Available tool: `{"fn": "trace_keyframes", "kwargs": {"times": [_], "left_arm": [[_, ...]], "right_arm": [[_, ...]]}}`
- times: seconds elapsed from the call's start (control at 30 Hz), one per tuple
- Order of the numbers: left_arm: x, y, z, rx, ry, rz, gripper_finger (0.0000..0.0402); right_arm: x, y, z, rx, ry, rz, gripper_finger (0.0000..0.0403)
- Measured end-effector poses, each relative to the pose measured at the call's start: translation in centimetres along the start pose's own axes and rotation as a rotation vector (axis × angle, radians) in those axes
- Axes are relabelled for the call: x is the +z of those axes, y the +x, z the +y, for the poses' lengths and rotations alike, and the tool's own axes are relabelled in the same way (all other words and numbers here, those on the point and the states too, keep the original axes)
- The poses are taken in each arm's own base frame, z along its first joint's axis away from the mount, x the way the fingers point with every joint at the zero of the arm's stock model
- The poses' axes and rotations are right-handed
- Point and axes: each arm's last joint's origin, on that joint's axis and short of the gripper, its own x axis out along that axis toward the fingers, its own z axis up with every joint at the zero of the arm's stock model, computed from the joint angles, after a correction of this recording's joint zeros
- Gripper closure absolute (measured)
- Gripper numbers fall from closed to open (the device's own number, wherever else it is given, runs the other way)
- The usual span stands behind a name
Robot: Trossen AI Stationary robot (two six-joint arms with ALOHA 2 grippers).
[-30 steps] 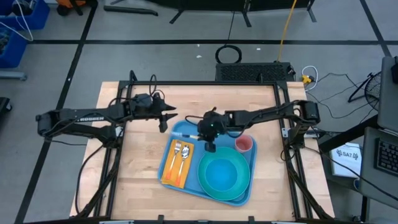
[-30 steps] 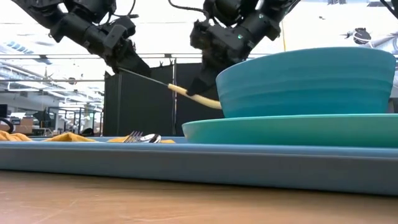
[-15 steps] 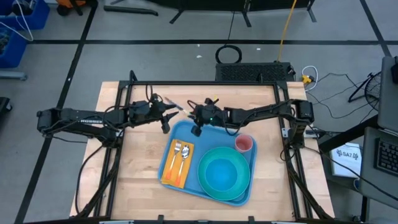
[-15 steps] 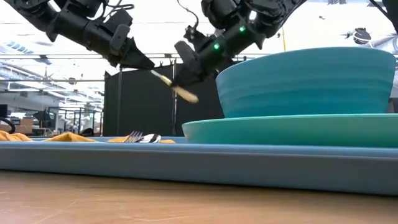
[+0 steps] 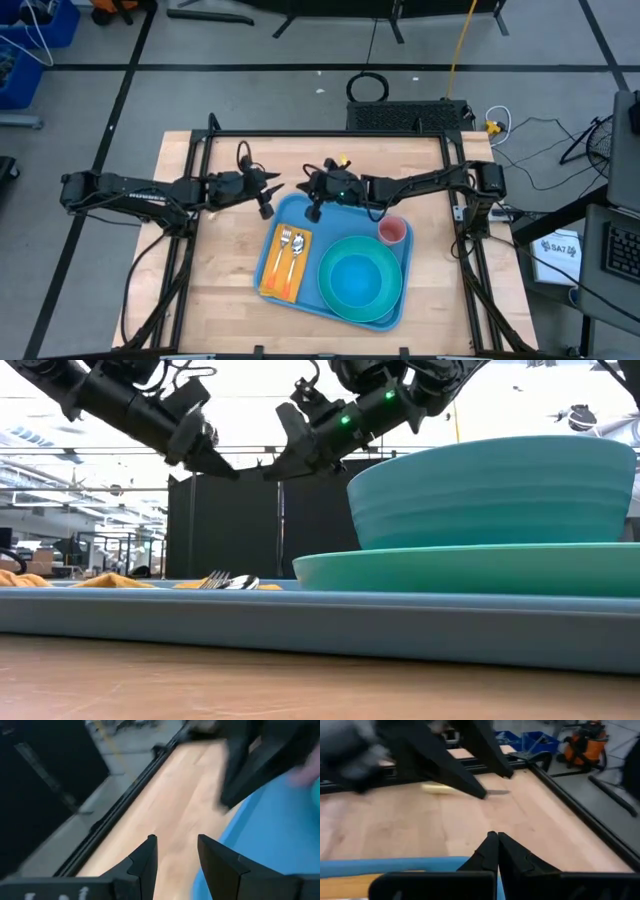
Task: Set up tray
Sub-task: Put the yellow knife on top of the yellow table napkin
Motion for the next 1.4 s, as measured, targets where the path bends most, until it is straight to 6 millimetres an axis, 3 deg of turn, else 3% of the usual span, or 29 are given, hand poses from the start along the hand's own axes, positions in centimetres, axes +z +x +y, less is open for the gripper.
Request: {"fn": "trace_keyframes", "kwargs": {"times": [0.27,0.43,0.67,0.8,0.93,1.07,1.2,1.4], "left_arm": [[-3.8,-0.8,0.3,0.142,-0.055,0.372,0.0257],[-5.5,-1.9,0.7,0.226,-0.297,0.537,0.0257],[-6.5,-2.7,0.5,0.264,-0.673,0.661,0.0257],[-7.3,-3.6,0.7,0.367,-0.75,0.751,0.0257],[-7.4,-4.6,1.1,0.464,-0.804,0.858,0.0257],[-6.4,-5.0,1.3,0.478,-0.855,0.898,0.0257],[-5.6,-5.1,1.4,0.481,-0.908,0.899,0.0257],[-5.7,-5.3,1.7,0.533,-0.956,0.929,0.0257]], "right_arm": [[-0.6,0.0,0.1,0.068,-0.063,0.064,0.0401],[-0.7,0.1,-0.6,0.053,-0.09,0.074,0.0402],[-1.1,0.3,-1.9,0.02,-0.193,0.126,0.0399],[-1.4,0.4,-2.8,-0.065,-0.266,0.171,0.0366],[-1.0,-0.3,-3.4,-0.165,-0.336,0.204,0.0307],[0.5,-2.0,-3.9,-0.224,-0.352,0.195,0.025],[2.2,-5.0,-4.4,-0.153,-0.31,0.088,0.0217],[0.7,-12.1,-6.3,-0.129,-0.232,-0.165,0.0212]]}}
